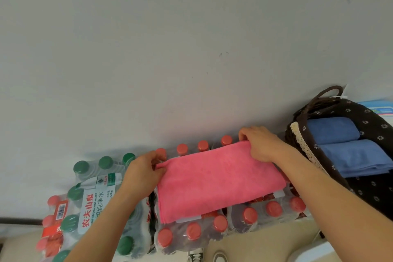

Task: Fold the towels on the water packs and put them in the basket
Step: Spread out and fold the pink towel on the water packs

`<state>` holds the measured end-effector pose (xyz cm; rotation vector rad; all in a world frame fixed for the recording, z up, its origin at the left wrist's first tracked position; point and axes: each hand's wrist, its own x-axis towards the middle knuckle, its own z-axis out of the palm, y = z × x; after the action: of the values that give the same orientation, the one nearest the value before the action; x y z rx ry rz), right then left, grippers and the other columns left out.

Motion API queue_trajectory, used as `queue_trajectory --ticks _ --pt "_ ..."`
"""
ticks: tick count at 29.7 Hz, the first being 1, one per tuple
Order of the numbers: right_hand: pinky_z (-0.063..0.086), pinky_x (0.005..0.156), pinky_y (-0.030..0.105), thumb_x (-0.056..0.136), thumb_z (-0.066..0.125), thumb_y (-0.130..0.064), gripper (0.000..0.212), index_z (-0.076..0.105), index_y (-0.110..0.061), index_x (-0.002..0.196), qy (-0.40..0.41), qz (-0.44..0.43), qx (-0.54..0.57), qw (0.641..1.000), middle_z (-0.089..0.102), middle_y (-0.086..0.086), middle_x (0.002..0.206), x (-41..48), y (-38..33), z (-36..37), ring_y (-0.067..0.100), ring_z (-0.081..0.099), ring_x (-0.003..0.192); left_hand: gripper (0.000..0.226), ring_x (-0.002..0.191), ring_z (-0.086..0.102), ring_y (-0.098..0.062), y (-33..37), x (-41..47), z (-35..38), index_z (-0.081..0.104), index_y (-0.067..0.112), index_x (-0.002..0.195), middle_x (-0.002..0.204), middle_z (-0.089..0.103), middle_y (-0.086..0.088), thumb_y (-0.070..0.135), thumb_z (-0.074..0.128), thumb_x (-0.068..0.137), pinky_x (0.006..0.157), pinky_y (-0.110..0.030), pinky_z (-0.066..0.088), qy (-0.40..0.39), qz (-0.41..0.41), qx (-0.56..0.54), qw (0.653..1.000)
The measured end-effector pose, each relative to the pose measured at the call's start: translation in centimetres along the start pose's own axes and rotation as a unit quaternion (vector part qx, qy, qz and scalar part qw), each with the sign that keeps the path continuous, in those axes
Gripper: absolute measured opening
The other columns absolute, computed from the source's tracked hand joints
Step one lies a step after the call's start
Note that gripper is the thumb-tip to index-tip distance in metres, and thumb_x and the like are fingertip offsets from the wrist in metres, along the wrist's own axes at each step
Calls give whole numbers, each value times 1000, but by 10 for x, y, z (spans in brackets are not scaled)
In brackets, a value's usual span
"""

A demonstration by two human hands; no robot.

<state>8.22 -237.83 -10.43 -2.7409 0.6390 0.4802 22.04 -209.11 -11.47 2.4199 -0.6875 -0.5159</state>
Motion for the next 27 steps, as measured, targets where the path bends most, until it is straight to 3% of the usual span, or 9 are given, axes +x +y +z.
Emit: queue_trajectory --ticks 3,6,10,12,15,18,21,25,27 --pt "34 68 28 77 44 3 32 48 -25 93 3 1 -17 1000 53 -1 97 -2 -4 1 20 50 91 16 72 60 -17 2 0 -1 67 25 91 73 66 6 13 58 86 58 -11 38 -23 32 44 998" --pt "36 62 25 78 48 2 29 54 -22 93 -8 5 -27 1000 46 -5 86 -3 -5 -1 19 52 88 23 74 59 -12 3 1 -6 71 26 88 77 65 12 9 57 81 58 -6 35 -69 37 51 996" --pt "39 64 28 73 52 -1 22 57 -22 76 -4 6 -6 1000 44 -4 83 -5 -2 -9 21 53 86 29 75 63 -15 0 2 -20 63 31 75 77 69 5 4 59 68 67 -27 51 -122 2 42 992" --pt "41 68 28 72 55 -1 23 66 -19 80 11 8 9 1000 50 -4 82 -9 -3 -21 20 55 84 30 73 63 -17 2 1 -27 63 32 73 75 68 4 2 60 66 65 -26 50 -113 5 38 993" --pt "39 68 28 75 58 -3 18 66 -18 81 134 7 32 990 54 -3 88 -20 -3 -42 18 54 86 37 69 57 -7 16 -1 -39 60 32 68 72 63 11 -4 59 69 57 -10 39 1 48 3 999" --pt "40 70 30 74 64 0 15 69 -10 84 363 -22 57 930 57 2 90 -41 -2 -48 21 52 87 30 67 50 -9 31 -8 -56 60 21 66 71 58 10 -8 54 65 61 -6 36 165 170 -13 971" --pt "44 69 31 71 67 6 19 72 -4 86 470 -25 52 881 61 10 89 -66 3 -22 26 52 86 20 68 41 -10 26 -23 -54 61 13 65 71 53 8 -2 52 58 62 -11 35 193 267 41 943" --pt "53 63 41 64 75 11 25 73 -2 85 397 -18 41 917 61 9 89 -94 19 54 28 55 83 23 73 47 -15 -10 -54 -10 65 14 71 77 56 7 9 44 64 58 -28 45 98 309 95 941" --pt "54 57 42 60 76 13 29 72 -5 83 358 -21 35 933 61 6 89 -107 25 84 28 56 81 26 74 47 -14 -26 -68 9 67 17 73 78 58 7 10 42 67 57 -28 46 62 315 107 941"
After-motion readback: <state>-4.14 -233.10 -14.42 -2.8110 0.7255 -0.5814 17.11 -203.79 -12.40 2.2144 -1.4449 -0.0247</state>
